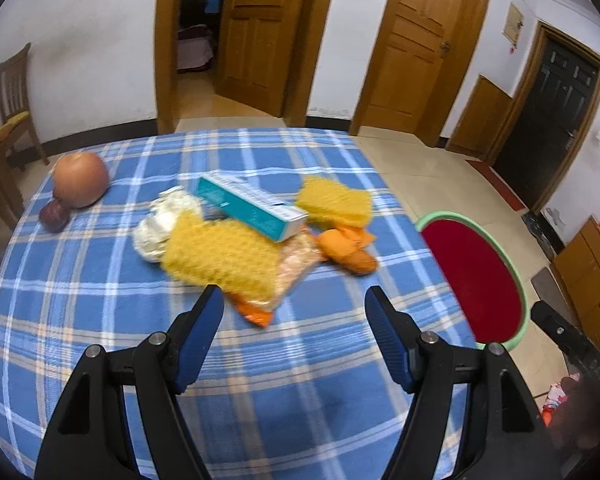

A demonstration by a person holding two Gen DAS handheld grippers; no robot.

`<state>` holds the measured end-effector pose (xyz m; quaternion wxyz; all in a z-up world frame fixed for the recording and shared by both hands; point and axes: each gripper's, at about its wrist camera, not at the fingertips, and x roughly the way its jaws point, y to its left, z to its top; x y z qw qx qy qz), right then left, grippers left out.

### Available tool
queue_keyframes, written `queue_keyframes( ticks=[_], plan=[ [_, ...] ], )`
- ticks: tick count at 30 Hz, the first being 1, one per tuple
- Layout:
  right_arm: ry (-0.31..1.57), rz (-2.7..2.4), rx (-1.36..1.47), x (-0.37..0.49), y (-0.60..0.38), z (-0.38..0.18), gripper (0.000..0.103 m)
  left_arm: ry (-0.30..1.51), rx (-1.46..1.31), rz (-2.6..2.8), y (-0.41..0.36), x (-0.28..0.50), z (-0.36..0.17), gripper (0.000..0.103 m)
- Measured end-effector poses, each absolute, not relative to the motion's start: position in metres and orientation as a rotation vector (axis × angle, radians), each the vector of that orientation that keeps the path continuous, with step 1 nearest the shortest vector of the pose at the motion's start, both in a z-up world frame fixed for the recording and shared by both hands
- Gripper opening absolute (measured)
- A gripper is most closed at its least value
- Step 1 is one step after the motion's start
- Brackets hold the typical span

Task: Collect trash
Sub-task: 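Move both open tools back over the table, then grasp the yellow foam fruit net with the left tool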

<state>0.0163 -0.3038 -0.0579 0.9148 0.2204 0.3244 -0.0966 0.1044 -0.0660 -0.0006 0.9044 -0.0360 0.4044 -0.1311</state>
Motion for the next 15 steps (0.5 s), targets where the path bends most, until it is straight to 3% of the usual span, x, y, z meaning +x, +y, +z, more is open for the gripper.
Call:
queue_keyframes(
  ticks=[15],
  plan=[
    [0.715, -0.159, 0.430, 0.038, -0.285, -0.068, 0.098, 0.862, -0.058, -0.185, -0.051, 0.140, -0.024, 0.073]
  ],
)
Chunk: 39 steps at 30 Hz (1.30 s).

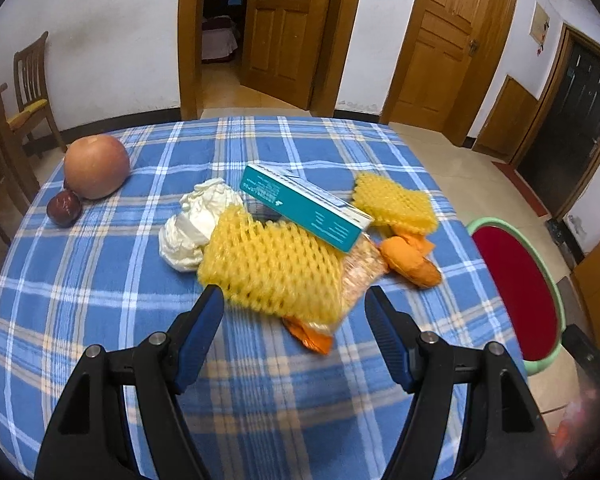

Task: Collect trash
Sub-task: 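Grasp the yellow foam fruit net with the left tool, then grasp the orange mesh bag with the right tool while the left tool holds the net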

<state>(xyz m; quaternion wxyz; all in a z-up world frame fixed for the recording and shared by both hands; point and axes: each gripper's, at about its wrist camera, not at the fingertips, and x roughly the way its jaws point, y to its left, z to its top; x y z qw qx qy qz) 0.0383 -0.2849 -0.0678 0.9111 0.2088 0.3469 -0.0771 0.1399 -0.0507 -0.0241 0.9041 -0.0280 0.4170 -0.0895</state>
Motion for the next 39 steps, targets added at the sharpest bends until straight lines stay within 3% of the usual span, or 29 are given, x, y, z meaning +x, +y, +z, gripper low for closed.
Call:
queue_keyframes(
  ticks=[6, 13, 19, 33, 39],
  plan=[
    [0.727, -0.141, 0.410, 0.046, -0.276, -0.070, 0.098, 0.873, -0.037, -0.190, -0.053, 0.152, -0.033, 0.071],
    [0.742, -0.121, 0.397, 0.055, -0.266, -0.072, 0.098, 0.875, -0.043, -0.239, -0.051, 0.151, -0.038, 0.032],
    [0.745, -0.095, 0.381, 0.061, -0.257, -0.071, 0.098, 0.856, -0.065, -0.262, -0.045, 0.143, -0.034, 0.018],
    [0.771, 0.013, 0.286, 0.100, -0.219, -0.071, 0.097, 0.792, -0.169, -0.244, -0.004, 0.116, -0.010, 0.017],
    [0.804, 0.077, 0.229, 0.128, -0.197, -0.078, 0.085, 0.785, -0.185, -0.218, 0.009, 0.115, -0.009, 0.017]
  ],
)
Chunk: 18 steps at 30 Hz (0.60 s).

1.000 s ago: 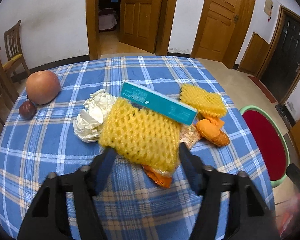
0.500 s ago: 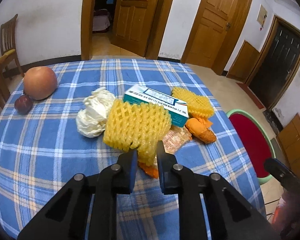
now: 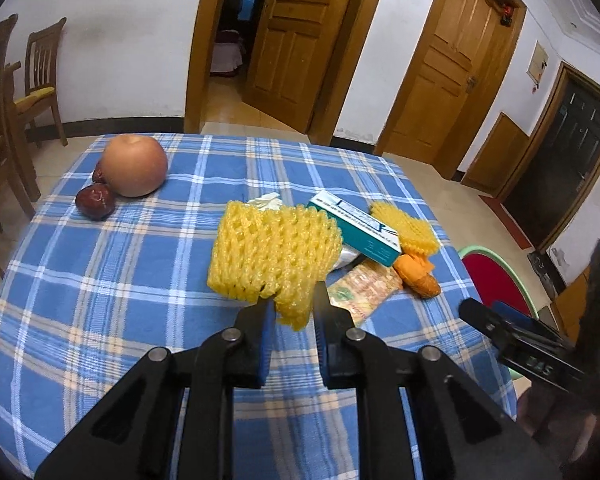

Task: Collect trash
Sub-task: 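Grasp the orange mesh bag with the right tool while the left tool holds the net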

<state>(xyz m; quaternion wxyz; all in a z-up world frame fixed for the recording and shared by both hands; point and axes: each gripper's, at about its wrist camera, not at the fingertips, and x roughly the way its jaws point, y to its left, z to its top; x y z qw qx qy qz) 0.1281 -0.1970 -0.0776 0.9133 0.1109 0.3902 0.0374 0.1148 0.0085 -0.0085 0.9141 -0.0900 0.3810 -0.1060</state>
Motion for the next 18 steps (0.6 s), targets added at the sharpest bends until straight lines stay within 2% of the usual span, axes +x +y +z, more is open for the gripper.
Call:
queue_keyframes(
  ticks=[2, 7, 9, 12, 14, 18],
  plan=[
    [0.817, 0.104, 0.218, 0.139, -0.191, -0.081, 0.079, 0.790, -0.190, -0.221, 0.010, 0.116, -0.011, 0.017],
    [0.851, 0.129, 0.178, 0.161, -0.179, -0.087, 0.077, 0.793, -0.203, -0.228, 0.014, 0.116, -0.015, 0.017],
    [0.864, 0.131, 0.148, 0.168, -0.174, -0.089, 0.072, 0.795, -0.210, -0.231, 0.015, 0.118, -0.016, 0.017],
    [0.888, 0.146, 0.131, 0.177, -0.171, -0.095, 0.056, 0.798, -0.213, -0.237, 0.016, 0.119, -0.018, 0.017],
    [0.898, 0.161, 0.130, 0.177, -0.171, -0.099, 0.040, 0.801, -0.214, -0.241, 0.016, 0.119, -0.019, 0.017],
    [0.893, 0.184, 0.110, 0.174, -0.170, -0.099, 0.032, 0.802, -0.216, -0.244, 0.016, 0.120, -0.021, 0.017]
  ],
)
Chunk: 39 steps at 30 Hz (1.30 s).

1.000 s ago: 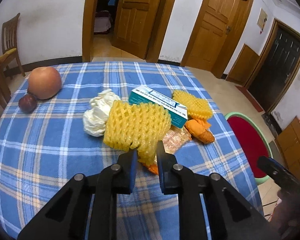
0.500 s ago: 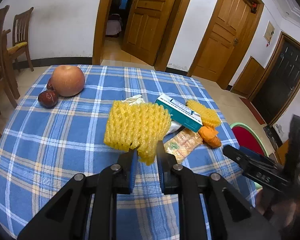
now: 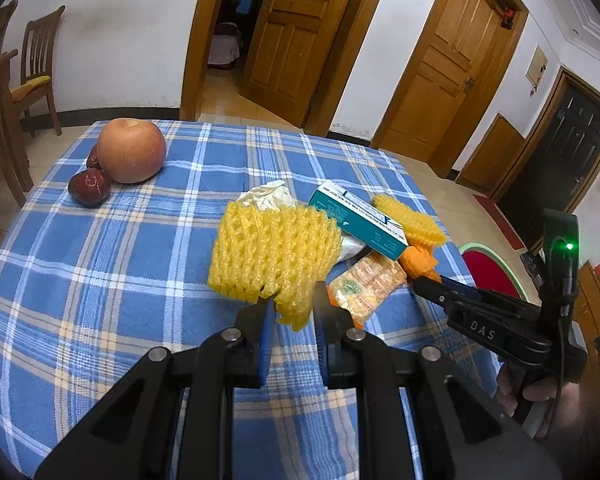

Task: Collect trash
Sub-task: 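Grasp the orange mesh bag with the right tool while the left tool holds the net, then carry the net and orange bag in both tools over the red bucket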

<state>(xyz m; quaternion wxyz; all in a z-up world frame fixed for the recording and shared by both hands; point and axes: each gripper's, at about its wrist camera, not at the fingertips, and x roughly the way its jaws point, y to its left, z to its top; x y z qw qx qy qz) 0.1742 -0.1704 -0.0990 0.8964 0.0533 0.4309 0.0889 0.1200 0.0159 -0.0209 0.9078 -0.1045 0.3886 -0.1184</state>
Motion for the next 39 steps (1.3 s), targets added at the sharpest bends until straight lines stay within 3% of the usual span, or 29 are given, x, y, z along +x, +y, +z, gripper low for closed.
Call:
queue_keyframes(
  ticks=[39],
  plan=[
    [0.722, 0.027, 0.310, 0.031, -0.245, -0.056, 0.030, 0.825, -0.121, -0.437, -0.079, 0.088, -0.002, 0.017]
  ],
)
